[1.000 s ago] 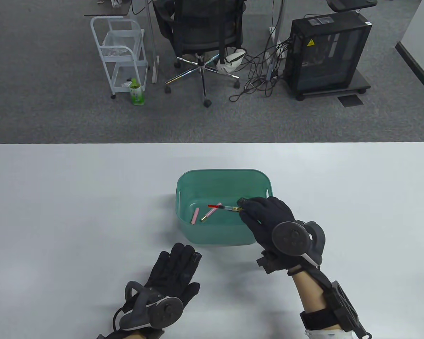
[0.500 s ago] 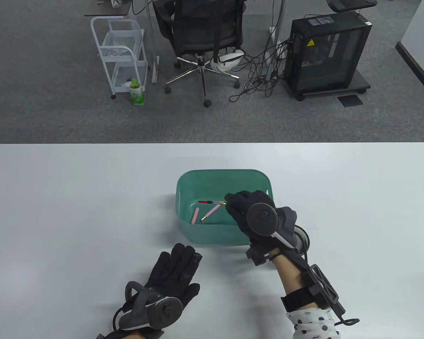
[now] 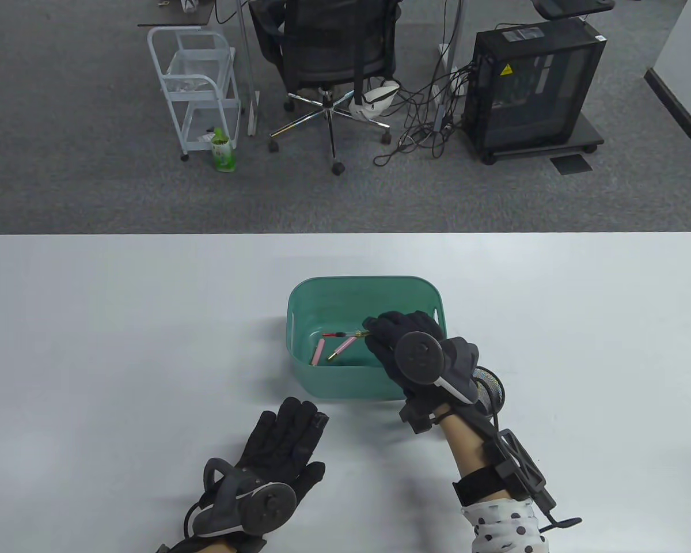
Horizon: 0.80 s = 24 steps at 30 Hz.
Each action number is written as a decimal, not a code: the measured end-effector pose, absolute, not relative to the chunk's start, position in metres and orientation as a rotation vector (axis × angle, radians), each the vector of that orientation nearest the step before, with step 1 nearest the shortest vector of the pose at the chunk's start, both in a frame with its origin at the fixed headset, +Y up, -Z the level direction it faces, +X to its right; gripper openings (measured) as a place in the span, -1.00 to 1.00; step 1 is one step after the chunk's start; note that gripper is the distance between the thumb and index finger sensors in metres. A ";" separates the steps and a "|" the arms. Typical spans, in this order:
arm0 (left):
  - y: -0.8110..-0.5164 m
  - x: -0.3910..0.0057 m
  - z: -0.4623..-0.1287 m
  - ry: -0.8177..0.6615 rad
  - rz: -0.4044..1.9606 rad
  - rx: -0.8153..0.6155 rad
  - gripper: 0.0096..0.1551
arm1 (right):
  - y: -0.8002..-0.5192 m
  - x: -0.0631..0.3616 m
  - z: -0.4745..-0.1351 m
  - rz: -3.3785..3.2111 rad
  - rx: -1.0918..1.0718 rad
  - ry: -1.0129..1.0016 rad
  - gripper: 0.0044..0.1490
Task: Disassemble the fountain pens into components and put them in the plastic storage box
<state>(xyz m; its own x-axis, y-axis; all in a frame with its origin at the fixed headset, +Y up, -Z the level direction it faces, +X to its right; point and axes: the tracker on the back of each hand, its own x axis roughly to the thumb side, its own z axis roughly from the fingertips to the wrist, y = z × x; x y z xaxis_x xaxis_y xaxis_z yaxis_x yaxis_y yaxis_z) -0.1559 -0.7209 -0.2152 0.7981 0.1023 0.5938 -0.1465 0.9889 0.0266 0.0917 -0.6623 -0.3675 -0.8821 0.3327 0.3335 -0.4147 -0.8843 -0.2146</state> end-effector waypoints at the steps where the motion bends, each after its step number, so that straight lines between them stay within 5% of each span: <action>1: -0.721 -0.156 -0.215 -0.633 0.134 0.071 -0.14 | -0.662 0.092 -0.367 2.689 0.411 -0.397 -0.41; 24: -0.721 -0.157 -0.218 -0.620 0.138 0.060 -0.14 | -0.656 0.111 -0.310 2.804 0.567 -0.454 -0.13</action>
<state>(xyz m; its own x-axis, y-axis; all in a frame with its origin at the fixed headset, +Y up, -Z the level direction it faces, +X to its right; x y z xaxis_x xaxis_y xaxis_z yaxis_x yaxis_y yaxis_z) -0.1571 -0.7212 -0.2176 0.8049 0.1111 0.5829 -0.1469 0.9890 0.0144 0.1106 -0.6562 -0.3103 -0.8946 0.1742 0.4114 -0.2950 -0.9219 -0.2513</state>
